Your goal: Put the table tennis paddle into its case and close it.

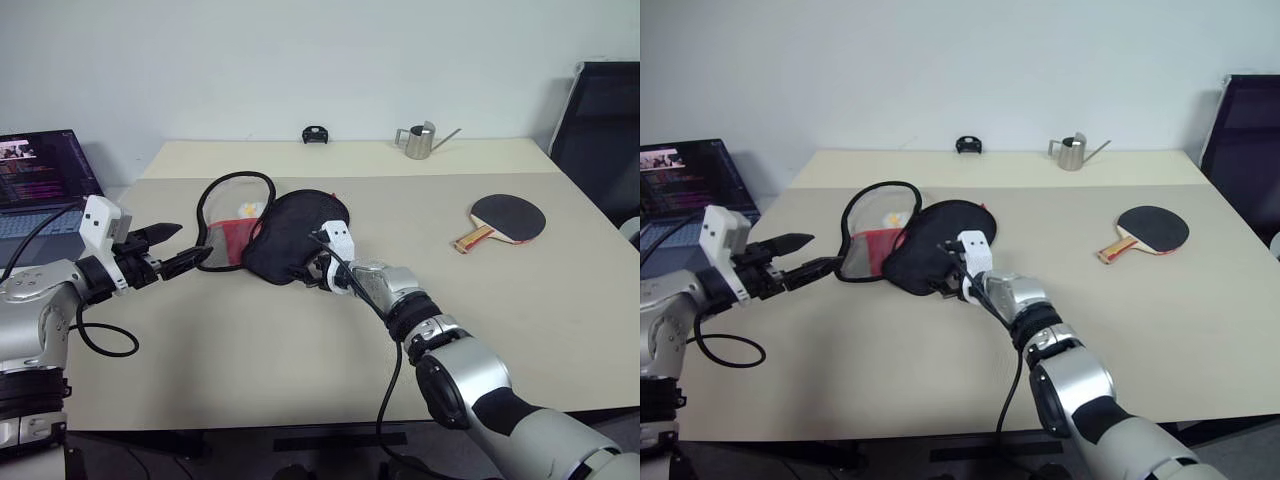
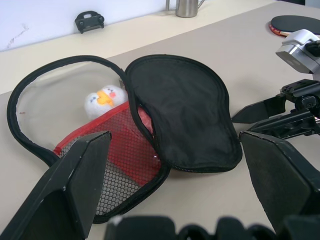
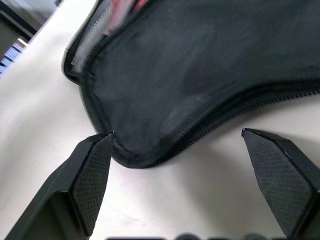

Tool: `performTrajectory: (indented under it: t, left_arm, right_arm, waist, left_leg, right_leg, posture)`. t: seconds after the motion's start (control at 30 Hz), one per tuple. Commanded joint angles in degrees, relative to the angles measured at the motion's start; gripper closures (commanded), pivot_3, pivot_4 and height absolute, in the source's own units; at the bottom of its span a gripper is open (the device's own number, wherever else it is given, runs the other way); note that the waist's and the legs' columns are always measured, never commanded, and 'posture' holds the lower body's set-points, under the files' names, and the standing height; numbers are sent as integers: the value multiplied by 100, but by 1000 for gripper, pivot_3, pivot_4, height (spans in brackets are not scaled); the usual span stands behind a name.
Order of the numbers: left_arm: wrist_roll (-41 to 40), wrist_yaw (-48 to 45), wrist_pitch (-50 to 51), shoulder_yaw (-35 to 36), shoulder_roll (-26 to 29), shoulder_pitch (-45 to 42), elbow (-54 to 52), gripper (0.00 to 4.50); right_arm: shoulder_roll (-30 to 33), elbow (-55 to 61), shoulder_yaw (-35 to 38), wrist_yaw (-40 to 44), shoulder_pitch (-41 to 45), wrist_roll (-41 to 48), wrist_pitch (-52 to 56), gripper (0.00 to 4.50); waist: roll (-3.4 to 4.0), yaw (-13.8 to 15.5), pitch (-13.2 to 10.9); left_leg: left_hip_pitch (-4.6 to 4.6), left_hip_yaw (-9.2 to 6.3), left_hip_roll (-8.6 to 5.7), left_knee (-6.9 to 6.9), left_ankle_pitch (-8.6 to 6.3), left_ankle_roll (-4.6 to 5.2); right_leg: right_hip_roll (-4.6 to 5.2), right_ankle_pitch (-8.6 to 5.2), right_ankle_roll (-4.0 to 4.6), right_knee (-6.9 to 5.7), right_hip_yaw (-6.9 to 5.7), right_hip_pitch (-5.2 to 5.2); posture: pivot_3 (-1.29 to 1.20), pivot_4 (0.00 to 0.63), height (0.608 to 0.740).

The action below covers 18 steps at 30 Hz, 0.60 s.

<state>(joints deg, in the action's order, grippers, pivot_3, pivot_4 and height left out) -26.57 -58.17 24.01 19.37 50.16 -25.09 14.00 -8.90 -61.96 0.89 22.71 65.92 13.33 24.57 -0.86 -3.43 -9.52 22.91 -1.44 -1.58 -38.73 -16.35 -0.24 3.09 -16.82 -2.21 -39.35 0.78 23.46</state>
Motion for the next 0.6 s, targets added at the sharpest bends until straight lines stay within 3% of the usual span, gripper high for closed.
performTrajectory:
  t: [0.03,0.33,0.43,0.6]
  left_arm:
    - [29,-11,-137,80,133,1,-146,0]
    - [62,46,-181,-7,15,52,-189,0]
    - [66,137,-197,-84,-149,151,-228,0]
    - [115,207,-215,-325,-463,165,-236,0]
  right_arm:
    - [-564,-114,42,-78,351,-56,-413,51]
    - [-721,-3,-8,103,437,-21,-486,51]
    - [-336,971,-124,325,-45,81,179,51]
    - [462,3830,-496,450,-1463,280,1886,51]
  waist:
    - [0,-1,0]
    - [0,0,0]
    - [0,3,0]
    - [-26,60,16]
  left_leg:
    - [0,1,0,0,1,-1]
    - [-1,0,0,-1,5,-8]
    - [1,0,0,-1,5,-8]
    - [6,-8,1,0,-1,0]
  right_leg:
    - [0,0,0,-6,1,4]
    - [0,0,0,-22,1,9]
    - [0,0,0,-23,3,11]
    - [2,0,0,-21,-3,8]
  posture:
    - [0,150,740]
    - [0,150,740]
    - [0,150,740]
    - [0,150,740]
